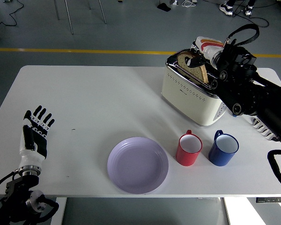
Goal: Push plate across desktop,pick up the break from the machine,place the break in the plate
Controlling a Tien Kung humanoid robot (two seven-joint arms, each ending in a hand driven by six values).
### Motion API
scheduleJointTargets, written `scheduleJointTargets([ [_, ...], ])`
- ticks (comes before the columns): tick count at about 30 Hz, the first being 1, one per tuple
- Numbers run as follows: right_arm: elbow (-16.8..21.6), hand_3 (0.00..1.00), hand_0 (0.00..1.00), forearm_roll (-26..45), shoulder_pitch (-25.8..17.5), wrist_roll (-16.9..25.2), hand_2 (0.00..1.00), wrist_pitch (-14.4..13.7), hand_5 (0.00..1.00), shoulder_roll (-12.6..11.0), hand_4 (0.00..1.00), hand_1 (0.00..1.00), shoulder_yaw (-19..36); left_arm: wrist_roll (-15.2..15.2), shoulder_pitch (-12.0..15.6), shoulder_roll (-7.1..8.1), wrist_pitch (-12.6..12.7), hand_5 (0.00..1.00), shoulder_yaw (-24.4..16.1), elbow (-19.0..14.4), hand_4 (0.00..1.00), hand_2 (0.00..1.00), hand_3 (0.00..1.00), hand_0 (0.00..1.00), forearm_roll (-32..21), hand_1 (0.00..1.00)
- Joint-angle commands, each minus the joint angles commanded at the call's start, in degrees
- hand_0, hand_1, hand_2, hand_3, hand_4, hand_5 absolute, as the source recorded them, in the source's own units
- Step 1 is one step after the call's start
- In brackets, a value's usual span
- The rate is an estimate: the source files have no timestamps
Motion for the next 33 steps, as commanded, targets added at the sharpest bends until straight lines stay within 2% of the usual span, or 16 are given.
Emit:
scheduleJointTargets([
  [12, 7.14, 0.429, 0.172, -4.12, 1.7, -1.03, 0.362, 0.76, 0.148, -0.08, 0.527, 0.25, 3.72, -0.11, -0.04, 0.02, -0.01, 0.998, -0.2, -0.04, 0.602, 0.911, 0.854, 0.797, -0.02, 0.85],
  [20, 13.99, 0.426, 0.174, -4.22, 1.22, -1.98, 0.359, 0.37, 0.151, -2.11, 0.517, 0.251, 5.68, -0.16, -0.07, -0.04, -0.01, 0.998, -0.41, -0.03, 0.608, 0.911, 0.854, 0.798, -0.06, 0.849],
  [25, 18.64, 0.426, 0.174, -0.97, 0.51, -2.54, 0.358, 0.08, 0.154, -3.6, 0.511, 0.252, 6.64, -0.18, -0.03, -0.1, -0.02, 0.998, -0.45, -0.05, 0.614, 0.912, 0.853, 0.799, -0.04, 0.85],
  [33, 28.76, 0.42, 0.172, 13.23, -3.09, -5.19, 0.355, 0.57, 0.164, -7.41, 0.507, 0.256, 4.28, -0.2, 0.17, -0.17, -0.06, 0.998, -0.69, -0.16, 0.614, 0.912, 0.855, 0.799, -0.01, 0.851],
])
